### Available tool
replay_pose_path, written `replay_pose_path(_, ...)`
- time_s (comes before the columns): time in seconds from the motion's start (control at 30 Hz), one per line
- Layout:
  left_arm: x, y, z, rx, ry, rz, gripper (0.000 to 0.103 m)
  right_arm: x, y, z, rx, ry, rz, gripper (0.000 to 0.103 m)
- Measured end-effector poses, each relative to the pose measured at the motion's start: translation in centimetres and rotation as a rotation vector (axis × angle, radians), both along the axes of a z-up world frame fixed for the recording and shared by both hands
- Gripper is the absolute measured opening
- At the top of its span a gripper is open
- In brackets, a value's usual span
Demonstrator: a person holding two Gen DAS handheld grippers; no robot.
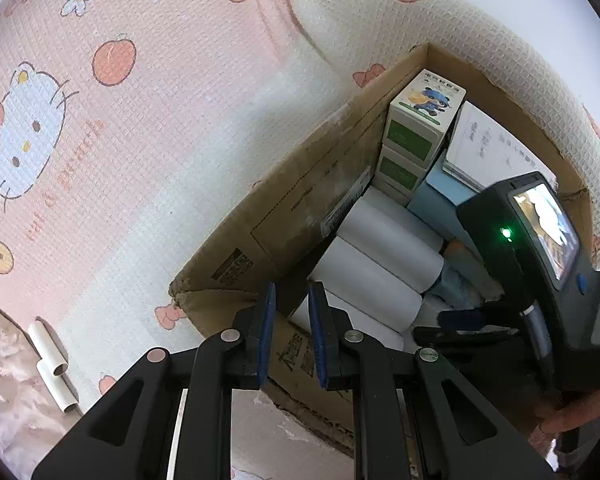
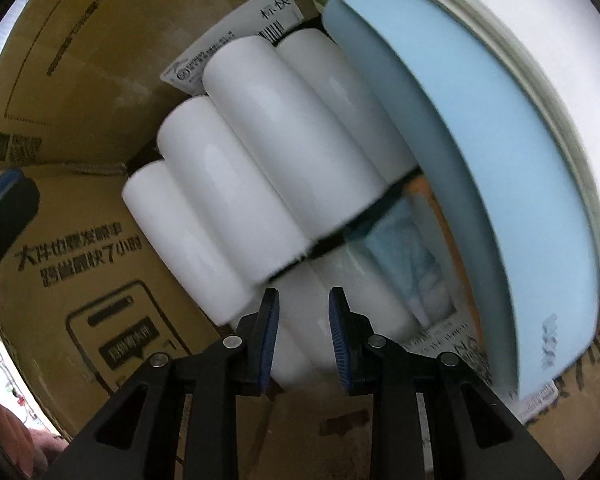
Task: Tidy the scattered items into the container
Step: 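Open the left tool to drop its tube into the box, then withdraw both tools from the box back toward the remaining tubes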
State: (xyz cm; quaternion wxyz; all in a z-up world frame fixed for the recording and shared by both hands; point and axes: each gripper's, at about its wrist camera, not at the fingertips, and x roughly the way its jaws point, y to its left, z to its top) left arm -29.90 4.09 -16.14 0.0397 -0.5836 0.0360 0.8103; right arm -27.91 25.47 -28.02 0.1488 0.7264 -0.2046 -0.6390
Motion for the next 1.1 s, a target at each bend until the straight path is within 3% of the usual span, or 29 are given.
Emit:
replay_pose_path(0.1, 0.2, 0.1, 0.2, -0.001, -0.001, -0.002, 0.019, 0.6, -0.3, 0.2, 0.018, -0.01, 0.038, 0.022)
replay_pose_path(0.27, 0.3, 0.4, 0.7, 0.025, -0.001, -0.017, 0.019, 1.1, -0.9, -0.1, -0.084, -0.032, 0.025, 0.022)
replay_pose_path(0.43, 0.6, 1.1, 1.0, -0.005, -0.004, -0.045, 0.019, 1.5, -1.3, -0.2, -0.124, -0.03, 0.012, 0.022)
replay_pose_path(0.63, 1.2, 2.0, 1.5, -0.036, -0.007, -0.059, 0.019, 2.3, -0.7, 0.4, -0.135, 0.006, -0.021, 0.022)
replay_pose_path(0.77, 1.5, 2.8, 1.8, -0.046, -0.005, -0.068, 0.021, 3.4, 0.4, 2.5, -0.068, 0.077, -0.033, 0.022)
replay_pose_path(0.83, 1.7, 3.2, 2.1, -0.047, -0.001, -0.067, 0.024, 4.1, 1.2, 3.6, -0.073, 0.107, -0.058, 0.022)
replay_pose_path(0.9, 2.0, 3.7, 2.4, -0.057, 0.005, -0.07, 0.049, 4.7, 2.0, 4.4, -0.078, 0.127, -0.095, 0.022)
replay_pose_path(0.93, 2.3, 3.9, 2.6, -0.059, 0.015, -0.073, 0.054, 5.1, 2.6, 4.9, -0.077, 0.14, -0.118, 0.022)
replay_pose_path(1.03, 3.1, 4.1, 3.6, -0.04, 0.053, -0.078, 0.058, 6.4, 4.1, 6.5, -0.06, 0.186, -0.194, 0.024)
replay_pose_path(1.1, 3.7, 3.8, 4.5, -0.02, 0.087, -0.066, 0.059, 6.9, 5.9, 7.1, -0.045, 0.222, -0.254, 0.041)
